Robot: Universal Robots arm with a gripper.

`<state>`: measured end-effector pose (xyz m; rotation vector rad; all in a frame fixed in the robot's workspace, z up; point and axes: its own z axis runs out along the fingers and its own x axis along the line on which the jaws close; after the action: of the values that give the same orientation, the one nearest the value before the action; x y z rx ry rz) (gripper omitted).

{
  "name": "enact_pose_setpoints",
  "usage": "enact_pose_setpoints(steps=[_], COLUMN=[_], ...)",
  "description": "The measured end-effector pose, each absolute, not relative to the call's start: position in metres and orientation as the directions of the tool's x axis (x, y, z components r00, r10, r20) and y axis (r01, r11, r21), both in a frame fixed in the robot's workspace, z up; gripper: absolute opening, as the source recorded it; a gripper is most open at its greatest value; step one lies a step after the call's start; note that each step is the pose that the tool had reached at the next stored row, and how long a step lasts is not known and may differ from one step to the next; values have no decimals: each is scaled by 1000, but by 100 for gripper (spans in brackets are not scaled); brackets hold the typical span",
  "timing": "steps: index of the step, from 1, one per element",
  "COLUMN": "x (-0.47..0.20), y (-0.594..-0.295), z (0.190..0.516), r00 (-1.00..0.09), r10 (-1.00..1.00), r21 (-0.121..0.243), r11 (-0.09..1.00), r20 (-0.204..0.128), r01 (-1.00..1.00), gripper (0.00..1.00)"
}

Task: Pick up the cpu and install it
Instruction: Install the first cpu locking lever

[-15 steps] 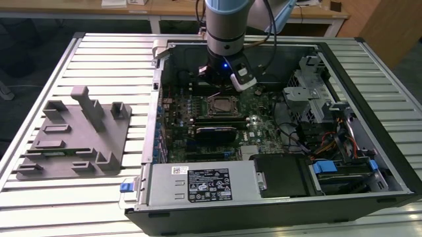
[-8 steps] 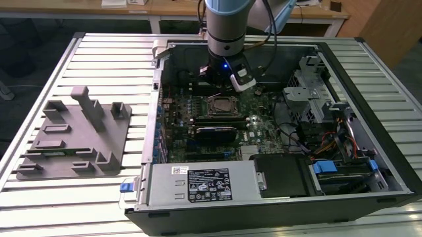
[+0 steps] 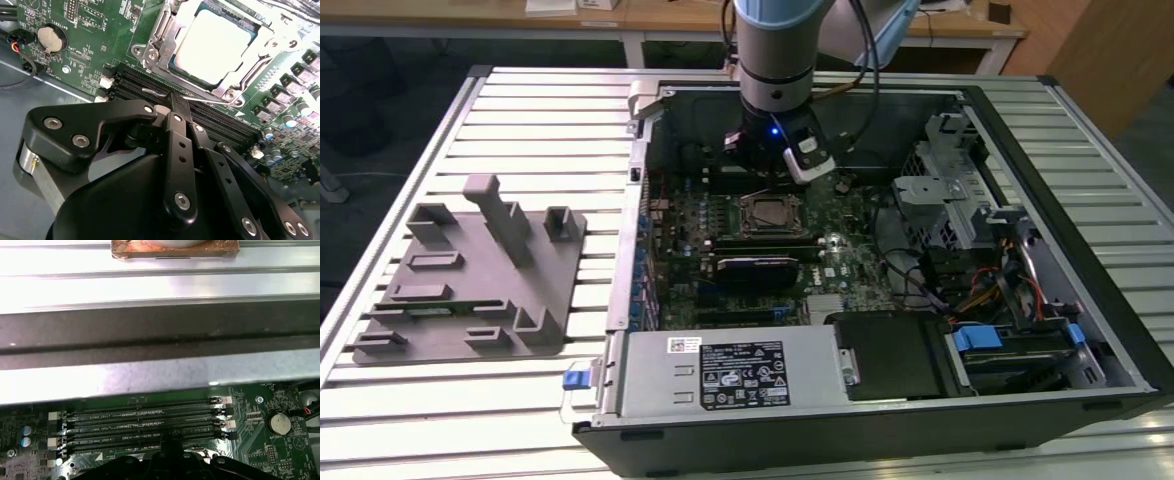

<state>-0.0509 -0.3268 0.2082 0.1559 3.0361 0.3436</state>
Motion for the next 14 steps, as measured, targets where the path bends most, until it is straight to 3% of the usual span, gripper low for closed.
enact_pose_setpoints(steps=[14], x=[-51], y=[-327], z=[201], r00=[-986], r10=[139], r21=[225], r11=[967], r20=[-88], r01=[117], gripper=[11])
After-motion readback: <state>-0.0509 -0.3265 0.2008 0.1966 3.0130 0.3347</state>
